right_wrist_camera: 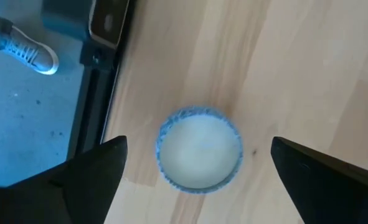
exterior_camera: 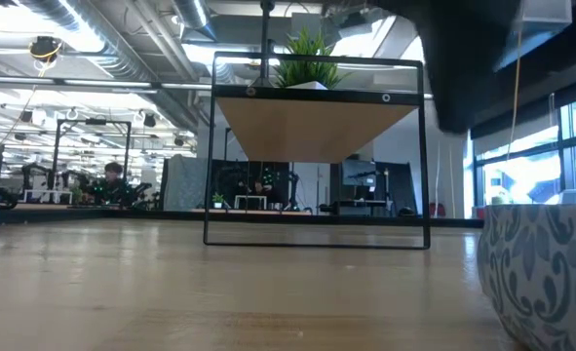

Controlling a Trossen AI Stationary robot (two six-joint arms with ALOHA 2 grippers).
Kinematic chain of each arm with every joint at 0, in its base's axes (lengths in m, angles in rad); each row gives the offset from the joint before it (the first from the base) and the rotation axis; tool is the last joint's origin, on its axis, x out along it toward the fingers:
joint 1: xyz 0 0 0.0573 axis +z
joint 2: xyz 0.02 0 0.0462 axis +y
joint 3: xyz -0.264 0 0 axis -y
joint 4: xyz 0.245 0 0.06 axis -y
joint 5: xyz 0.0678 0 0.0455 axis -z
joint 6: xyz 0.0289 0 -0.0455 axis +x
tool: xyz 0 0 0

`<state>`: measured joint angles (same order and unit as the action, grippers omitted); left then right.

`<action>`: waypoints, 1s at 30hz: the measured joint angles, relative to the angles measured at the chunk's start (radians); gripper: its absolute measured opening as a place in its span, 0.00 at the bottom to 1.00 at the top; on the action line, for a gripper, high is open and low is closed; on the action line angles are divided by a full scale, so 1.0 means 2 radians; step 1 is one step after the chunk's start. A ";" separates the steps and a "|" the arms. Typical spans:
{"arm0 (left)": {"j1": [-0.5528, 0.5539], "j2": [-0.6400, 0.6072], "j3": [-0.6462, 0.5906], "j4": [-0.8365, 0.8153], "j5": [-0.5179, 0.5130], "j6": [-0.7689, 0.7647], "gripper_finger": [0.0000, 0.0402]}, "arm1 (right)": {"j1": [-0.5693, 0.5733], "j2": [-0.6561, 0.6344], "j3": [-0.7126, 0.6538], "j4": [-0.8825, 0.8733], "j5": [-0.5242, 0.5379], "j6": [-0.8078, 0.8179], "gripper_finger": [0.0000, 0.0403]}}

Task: Pick & Place candle stick holders
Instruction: Put the blue scented candle on the shelf

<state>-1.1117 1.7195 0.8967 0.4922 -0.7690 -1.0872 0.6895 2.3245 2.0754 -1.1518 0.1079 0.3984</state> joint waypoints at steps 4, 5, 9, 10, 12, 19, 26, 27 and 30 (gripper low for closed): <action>-0.002 0.000 0.000 0.003 0.000 0.000 0.23 | 0.000 0.000 -0.022 0.015 -0.003 0.018 0.99; -0.003 0.000 0.000 0.003 0.000 -0.001 0.23 | 0.000 0.000 -0.025 0.019 -0.003 0.020 0.99; -0.003 0.000 0.000 0.003 0.000 -0.003 0.23 | 0.000 0.000 -0.034 0.038 -0.003 0.029 0.99; -0.003 0.000 0.000 0.003 -0.001 -0.004 0.23 | 0.000 0.000 -0.038 0.040 -0.004 0.029 0.99; -0.003 0.000 0.000 0.003 -0.002 -0.004 0.23 | 0.000 0.000 -0.045 0.044 -0.008 0.031 0.99; -0.003 0.000 0.000 0.003 -0.002 -0.008 0.23 | 0.000 0.000 -0.056 0.045 -0.007 0.037 0.99; -0.003 0.000 0.000 0.003 -0.001 -0.009 0.23 | -0.002 0.000 -0.058 0.051 -0.007 0.037 0.99; -0.003 0.000 0.000 0.003 -0.001 -0.009 0.23 | -0.002 0.000 -0.062 0.058 -0.007 0.038 0.99; -0.003 0.000 0.000 0.003 -0.001 -0.009 0.23 | -0.002 0.000 -0.074 0.066 -0.007 0.044 0.99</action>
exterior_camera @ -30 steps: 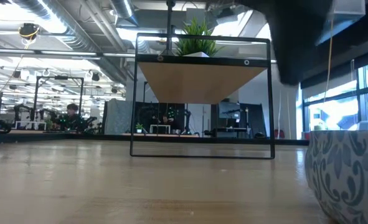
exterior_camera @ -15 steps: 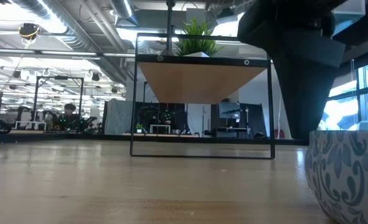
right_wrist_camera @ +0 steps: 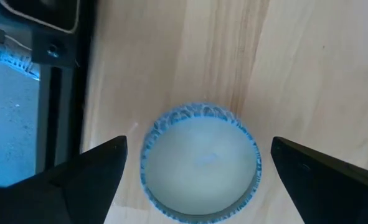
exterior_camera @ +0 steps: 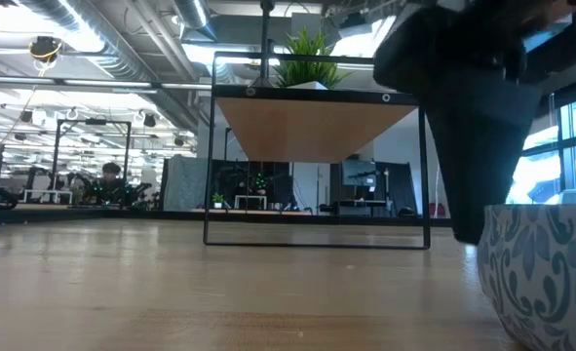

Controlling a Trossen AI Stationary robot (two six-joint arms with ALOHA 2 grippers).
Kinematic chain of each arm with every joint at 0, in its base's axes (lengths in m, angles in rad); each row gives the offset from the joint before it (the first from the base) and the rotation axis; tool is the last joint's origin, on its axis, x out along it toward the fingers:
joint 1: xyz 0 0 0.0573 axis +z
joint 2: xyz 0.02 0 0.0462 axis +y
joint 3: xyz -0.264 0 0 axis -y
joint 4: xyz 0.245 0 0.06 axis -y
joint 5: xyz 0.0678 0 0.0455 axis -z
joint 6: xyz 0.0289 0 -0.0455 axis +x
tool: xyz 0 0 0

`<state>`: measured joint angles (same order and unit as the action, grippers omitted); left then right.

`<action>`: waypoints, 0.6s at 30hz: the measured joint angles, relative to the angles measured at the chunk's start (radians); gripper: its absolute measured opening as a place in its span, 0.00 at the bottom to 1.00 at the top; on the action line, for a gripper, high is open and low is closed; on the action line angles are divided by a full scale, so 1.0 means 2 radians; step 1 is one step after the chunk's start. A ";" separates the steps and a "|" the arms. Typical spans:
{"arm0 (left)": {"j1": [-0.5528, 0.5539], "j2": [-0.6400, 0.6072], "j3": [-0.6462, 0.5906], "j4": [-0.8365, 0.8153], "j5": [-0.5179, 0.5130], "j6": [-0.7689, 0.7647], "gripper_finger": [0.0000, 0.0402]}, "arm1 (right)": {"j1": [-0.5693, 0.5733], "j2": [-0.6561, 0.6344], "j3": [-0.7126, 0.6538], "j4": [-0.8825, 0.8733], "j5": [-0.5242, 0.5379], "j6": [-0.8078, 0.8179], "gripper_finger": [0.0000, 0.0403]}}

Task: Pick & Place candle stick holders
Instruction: Put the blue scented candle on the shelf

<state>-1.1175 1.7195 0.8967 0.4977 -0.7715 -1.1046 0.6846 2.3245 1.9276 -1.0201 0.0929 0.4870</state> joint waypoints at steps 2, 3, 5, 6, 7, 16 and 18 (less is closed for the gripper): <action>0.000 0.000 0.000 0.000 0.000 -0.002 0.23 | 0.000 0.000 -0.007 0.011 0.000 0.005 0.99; 0.000 0.000 0.000 0.000 0.001 -0.004 0.23 | 0.000 0.000 -0.009 0.011 0.000 0.009 0.99; 0.000 0.000 0.000 0.000 0.002 -0.006 0.23 | 0.001 0.000 -0.012 0.004 0.000 0.011 0.99; 0.000 0.000 0.000 0.000 0.002 -0.006 0.23 | 0.002 0.000 -0.012 0.003 0.000 0.011 0.99; 0.000 0.000 0.000 0.000 0.002 -0.006 0.23 | 0.002 0.000 -0.012 0.003 0.000 0.011 0.99; 0.000 0.000 0.000 0.000 0.002 -0.009 0.23 | 0.002 0.000 -0.012 -0.001 -0.003 0.015 0.99; 0.000 0.000 0.000 0.000 0.002 -0.009 0.23 | 0.002 0.000 -0.012 -0.001 -0.004 0.015 0.98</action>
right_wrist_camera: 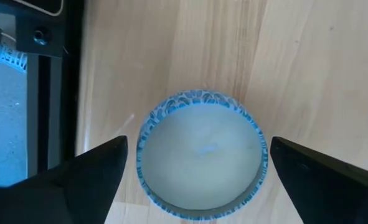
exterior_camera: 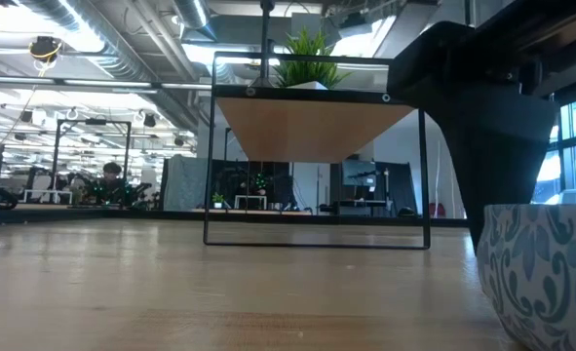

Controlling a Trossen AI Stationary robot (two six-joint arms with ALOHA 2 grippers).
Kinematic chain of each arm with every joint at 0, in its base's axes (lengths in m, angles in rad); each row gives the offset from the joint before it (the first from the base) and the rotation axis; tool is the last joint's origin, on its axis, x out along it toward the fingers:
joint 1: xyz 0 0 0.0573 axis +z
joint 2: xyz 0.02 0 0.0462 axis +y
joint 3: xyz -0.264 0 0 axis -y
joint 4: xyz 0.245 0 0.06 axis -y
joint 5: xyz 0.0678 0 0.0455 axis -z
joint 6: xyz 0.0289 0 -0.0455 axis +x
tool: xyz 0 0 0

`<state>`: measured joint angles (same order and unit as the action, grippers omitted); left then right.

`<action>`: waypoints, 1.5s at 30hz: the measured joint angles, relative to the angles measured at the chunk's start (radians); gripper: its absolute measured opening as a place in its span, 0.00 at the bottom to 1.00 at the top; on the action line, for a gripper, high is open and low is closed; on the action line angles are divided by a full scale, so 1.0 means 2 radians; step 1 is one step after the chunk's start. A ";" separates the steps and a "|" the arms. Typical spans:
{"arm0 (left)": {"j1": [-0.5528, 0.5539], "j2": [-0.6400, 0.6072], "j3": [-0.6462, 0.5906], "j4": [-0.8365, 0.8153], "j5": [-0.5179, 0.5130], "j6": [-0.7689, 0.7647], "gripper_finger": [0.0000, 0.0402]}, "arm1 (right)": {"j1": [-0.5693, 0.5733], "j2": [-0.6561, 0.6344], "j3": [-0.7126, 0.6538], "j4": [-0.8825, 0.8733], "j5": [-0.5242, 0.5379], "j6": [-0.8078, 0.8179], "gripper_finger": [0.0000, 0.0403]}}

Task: Pick & Place candle stick holders
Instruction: Put the blue scented candle on the shelf

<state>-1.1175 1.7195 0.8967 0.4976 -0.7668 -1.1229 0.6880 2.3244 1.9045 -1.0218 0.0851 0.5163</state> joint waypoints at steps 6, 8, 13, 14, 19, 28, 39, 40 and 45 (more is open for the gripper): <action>0.000 0.000 0.000 0.000 0.000 0.000 0.23 | 0.000 0.000 0.000 0.001 -0.004 0.011 0.91; 0.000 0.000 0.000 0.000 0.000 0.000 0.23 | 0.000 0.000 0.000 0.004 -0.004 0.023 0.87; 0.000 0.000 0.000 0.000 0.000 0.001 0.23 | -0.001 -0.001 -0.006 0.008 -0.013 0.042 0.78; 0.000 0.000 0.000 0.000 0.000 0.001 0.23 | -0.001 -0.002 -0.010 0.008 -0.020 0.046 0.77; 0.000 0.000 0.000 0.000 0.000 0.004 0.23 | -0.002 -0.005 -0.021 0.009 -0.039 0.077 0.73; 0.000 0.000 0.000 0.000 0.000 0.005 0.23 | -0.006 -0.004 -0.022 0.006 -0.038 0.118 0.75; 0.000 0.000 0.000 -0.005 0.000 0.010 0.23 | -0.021 0.000 0.019 -0.052 -0.027 0.118 0.74; 0.000 0.000 0.000 -0.005 0.000 0.010 0.23 | -0.022 0.000 0.022 -0.055 -0.027 0.118 0.74; 0.000 0.000 0.000 -0.005 0.000 0.010 0.23 | -0.025 0.000 0.032 -0.059 -0.030 0.118 0.73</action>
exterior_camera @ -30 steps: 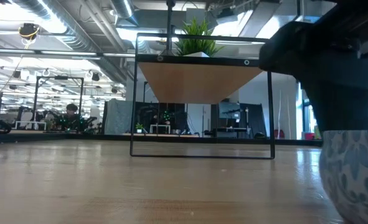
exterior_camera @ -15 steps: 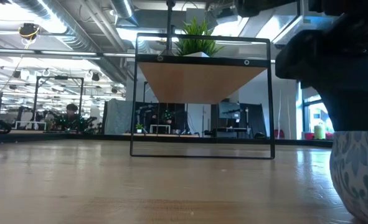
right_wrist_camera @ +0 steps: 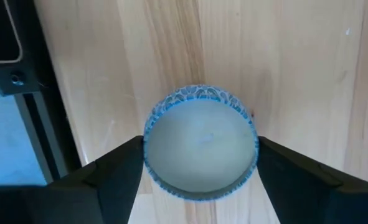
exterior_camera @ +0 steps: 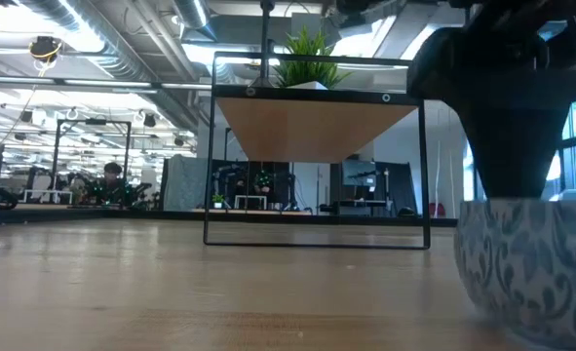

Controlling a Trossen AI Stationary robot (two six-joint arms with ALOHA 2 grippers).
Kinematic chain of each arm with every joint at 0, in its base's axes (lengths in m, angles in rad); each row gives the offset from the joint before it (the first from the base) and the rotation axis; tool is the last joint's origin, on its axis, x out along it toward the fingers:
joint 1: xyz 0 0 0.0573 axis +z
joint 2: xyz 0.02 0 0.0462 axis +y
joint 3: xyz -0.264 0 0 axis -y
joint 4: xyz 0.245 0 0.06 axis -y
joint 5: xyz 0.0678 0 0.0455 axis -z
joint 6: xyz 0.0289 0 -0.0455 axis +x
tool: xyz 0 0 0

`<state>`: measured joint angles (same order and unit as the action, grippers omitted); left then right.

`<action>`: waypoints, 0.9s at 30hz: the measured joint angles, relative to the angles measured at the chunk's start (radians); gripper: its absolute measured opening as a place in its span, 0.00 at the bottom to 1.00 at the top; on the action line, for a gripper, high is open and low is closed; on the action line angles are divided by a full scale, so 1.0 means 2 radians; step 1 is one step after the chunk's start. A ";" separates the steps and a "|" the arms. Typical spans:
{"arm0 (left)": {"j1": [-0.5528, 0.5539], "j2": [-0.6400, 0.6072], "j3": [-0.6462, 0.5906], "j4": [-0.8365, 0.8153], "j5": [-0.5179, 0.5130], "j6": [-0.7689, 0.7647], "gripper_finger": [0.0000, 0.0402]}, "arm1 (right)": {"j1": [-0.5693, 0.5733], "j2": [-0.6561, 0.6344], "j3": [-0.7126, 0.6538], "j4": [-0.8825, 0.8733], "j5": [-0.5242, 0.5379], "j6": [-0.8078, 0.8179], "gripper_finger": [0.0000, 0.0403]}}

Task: Pick & Place candle stick holders
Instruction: Put the blue scented candle on the shelf

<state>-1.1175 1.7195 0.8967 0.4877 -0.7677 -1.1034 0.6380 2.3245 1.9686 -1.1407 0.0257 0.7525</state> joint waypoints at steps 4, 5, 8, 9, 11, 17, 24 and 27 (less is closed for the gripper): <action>0.000 0.000 0.000 0.000 0.000 0.000 0.23 | -0.002 0.000 0.001 0.002 0.000 -0.001 0.69; 0.000 0.000 0.000 0.000 -0.001 0.000 0.23 | -0.002 -0.001 0.001 0.003 -0.001 -0.002 0.68; 0.000 0.000 0.000 0.000 -0.004 0.000 0.23 | -0.002 -0.003 0.003 0.011 0.000 -0.004 0.63; 0.000 0.000 0.000 0.000 -0.004 0.000 0.23 | -0.002 -0.001 0.002 0.014 0.000 -0.005 0.62; 0.000 0.000 0.000 0.000 -0.005 0.000 0.23 | -0.001 0.000 0.001 0.020 -0.003 -0.005 0.60; 0.000 0.000 0.000 0.001 -0.008 0.000 0.23 | -0.001 -0.002 0.002 0.020 -0.003 0.013 0.60; 0.000 0.000 0.000 0.001 -0.008 0.000 0.23 | -0.004 -0.032 0.004 0.019 0.038 0.029 0.61; 0.000 0.000 0.000 0.001 -0.008 0.000 0.23 | -0.010 -0.047 0.018 0.018 0.065 0.054 0.62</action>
<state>-1.1175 1.7195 0.8967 0.4889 -0.7844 -1.1043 0.6185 2.2296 2.0041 -1.1055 0.1565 0.8608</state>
